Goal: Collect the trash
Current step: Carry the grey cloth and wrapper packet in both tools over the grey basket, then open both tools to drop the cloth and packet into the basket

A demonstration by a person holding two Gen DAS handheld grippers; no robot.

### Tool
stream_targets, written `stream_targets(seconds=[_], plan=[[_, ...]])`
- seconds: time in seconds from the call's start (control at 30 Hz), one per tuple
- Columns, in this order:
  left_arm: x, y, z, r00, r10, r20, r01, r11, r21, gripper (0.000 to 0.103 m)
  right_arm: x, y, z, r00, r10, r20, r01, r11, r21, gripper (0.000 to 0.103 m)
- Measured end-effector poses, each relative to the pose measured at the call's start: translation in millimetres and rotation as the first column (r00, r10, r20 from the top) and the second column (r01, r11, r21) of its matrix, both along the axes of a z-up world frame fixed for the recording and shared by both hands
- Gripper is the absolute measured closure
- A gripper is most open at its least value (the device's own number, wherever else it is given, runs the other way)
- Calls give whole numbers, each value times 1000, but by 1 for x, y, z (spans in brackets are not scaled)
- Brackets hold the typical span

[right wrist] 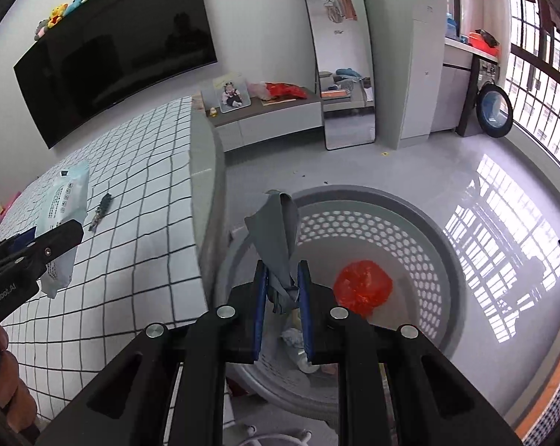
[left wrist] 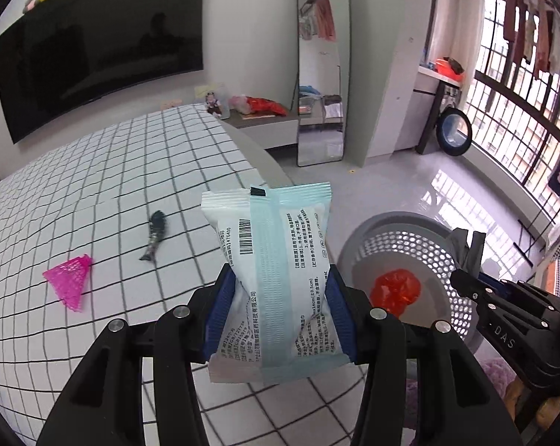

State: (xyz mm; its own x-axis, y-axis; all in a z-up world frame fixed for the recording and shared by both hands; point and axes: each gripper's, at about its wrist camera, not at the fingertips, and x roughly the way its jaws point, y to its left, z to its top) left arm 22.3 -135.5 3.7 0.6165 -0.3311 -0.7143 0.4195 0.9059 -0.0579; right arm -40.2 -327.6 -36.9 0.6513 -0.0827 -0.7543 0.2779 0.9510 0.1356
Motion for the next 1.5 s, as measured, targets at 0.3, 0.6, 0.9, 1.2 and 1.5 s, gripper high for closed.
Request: stream_targets(seconds=[0.3,0.6,0.9,1.2,1.5], plan=[[-17,-78,-28,988,-144,-57,147,988,53,54,-25,-59,-27,995,-83,-57,85,996,29,87],[-13,-120,-51,974,-193,-116,204,975,91,54,-23,-90,-47,992,-89,-89,96,993,75,87],[-10,-138,-59,971,-196,-133,213,969,126,47,-15,-100,-53,992,-93,-84,101,990,101,85],[-8,-139,-58,974,-181,-133,198,972,128,37,-21,-102,-50,991,-114,-66,120,988,97,58],[-5,-131,-56,980,-154,-124,170,977,131,34,-23,-90,-45,993,-99,-64,105,990,91,58]])
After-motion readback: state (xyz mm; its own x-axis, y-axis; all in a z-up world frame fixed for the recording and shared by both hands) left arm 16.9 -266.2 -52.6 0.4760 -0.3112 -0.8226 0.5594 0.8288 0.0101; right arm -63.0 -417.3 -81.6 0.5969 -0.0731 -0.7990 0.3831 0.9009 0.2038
